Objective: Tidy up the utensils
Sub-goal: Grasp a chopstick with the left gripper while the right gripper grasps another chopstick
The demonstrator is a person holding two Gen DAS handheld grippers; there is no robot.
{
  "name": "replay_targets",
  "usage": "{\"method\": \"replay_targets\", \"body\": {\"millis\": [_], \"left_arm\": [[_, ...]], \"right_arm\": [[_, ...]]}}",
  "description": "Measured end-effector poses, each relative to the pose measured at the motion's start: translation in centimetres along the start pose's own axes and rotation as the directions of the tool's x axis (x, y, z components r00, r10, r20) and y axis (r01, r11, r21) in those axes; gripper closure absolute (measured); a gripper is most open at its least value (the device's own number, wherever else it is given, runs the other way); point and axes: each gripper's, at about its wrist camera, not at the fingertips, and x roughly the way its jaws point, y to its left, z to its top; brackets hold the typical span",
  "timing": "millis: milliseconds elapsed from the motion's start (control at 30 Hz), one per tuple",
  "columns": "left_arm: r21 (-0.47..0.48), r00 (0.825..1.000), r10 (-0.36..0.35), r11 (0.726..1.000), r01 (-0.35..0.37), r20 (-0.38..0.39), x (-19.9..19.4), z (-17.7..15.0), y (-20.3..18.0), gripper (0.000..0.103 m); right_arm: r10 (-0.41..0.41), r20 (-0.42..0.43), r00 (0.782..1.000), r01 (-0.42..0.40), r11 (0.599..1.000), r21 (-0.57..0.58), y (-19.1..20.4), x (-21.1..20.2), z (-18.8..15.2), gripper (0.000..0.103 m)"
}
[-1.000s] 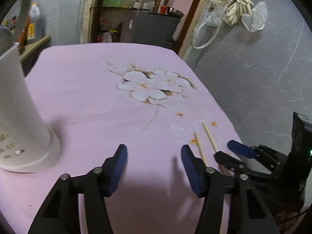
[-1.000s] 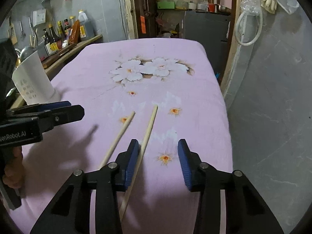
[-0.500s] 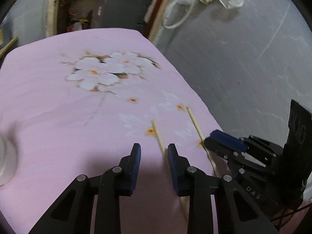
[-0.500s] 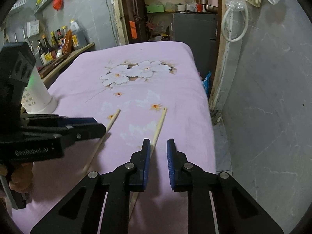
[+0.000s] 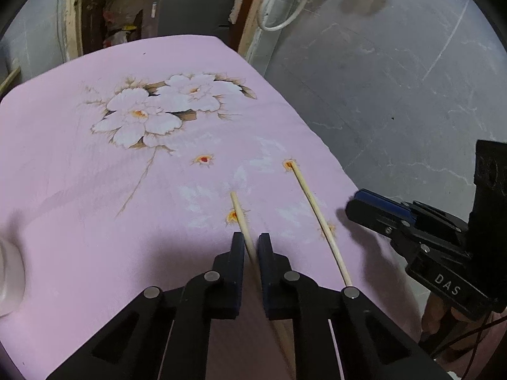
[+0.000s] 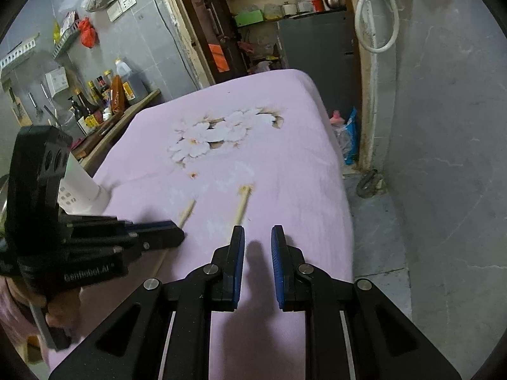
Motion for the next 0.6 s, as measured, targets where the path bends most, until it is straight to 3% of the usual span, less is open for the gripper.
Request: {"method": "replay_targets", "body": {"millis": [200,467,533,600], "left_arm": [[-0.04,1.0,0.027,0.999,-0.027,-0.002,-0.7,-0.5,0.7,0.095],[-0.101,0.999,0.026,0.994,-0.029,-0.031,-1.6,-0.3,2.4,0.095],[-0.111,1.0,0.023,0.994,-0.025,-0.022,-2.2,-0.2,2.5,0.095],[-0.106,1.0,0.027,0.994,-0.027,-0.005,-3.0,0.0,2.4,0.095]], "right_arm": [[0.012,-0.071,0.997,-0.014,1.0,-0.024,1.2,3.0,1.4,0.088],[-0.074,-0.22,0.973,0.066,0.997,-0.042,3.2,6.0,3.9,0.088],[-0.091,-0.233,0.968,0.083,0.995,-0.047,3.7,6.2,4.2,0.097],[-0.038,-0.234,0.971,0.045,0.999,0.022,3.4,5.8,4.5,0.098]]}}
